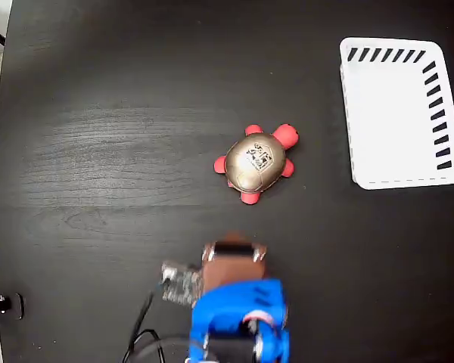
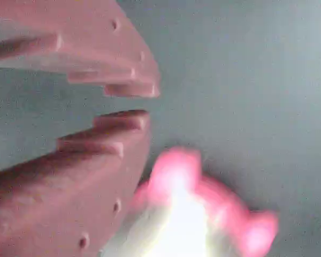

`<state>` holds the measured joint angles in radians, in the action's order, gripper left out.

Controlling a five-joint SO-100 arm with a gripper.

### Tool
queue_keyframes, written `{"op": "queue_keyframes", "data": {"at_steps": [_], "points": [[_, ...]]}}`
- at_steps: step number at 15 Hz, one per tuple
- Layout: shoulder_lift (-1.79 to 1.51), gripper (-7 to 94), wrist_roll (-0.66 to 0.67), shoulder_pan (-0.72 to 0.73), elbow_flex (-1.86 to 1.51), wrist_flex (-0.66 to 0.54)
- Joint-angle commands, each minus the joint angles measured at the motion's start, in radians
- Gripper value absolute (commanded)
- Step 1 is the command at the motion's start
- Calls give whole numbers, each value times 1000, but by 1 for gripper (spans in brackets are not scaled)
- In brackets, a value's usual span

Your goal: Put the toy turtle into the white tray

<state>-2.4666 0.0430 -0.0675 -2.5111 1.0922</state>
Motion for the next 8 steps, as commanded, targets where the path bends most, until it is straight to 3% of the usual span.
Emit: {"op": "queue_keyframes", "data": {"at_steps": [1,5,8], "points": [[163,1,118,-71,253,2],[439,3,367,-86,561,153],[598,27,505,-87,690,176]]}}
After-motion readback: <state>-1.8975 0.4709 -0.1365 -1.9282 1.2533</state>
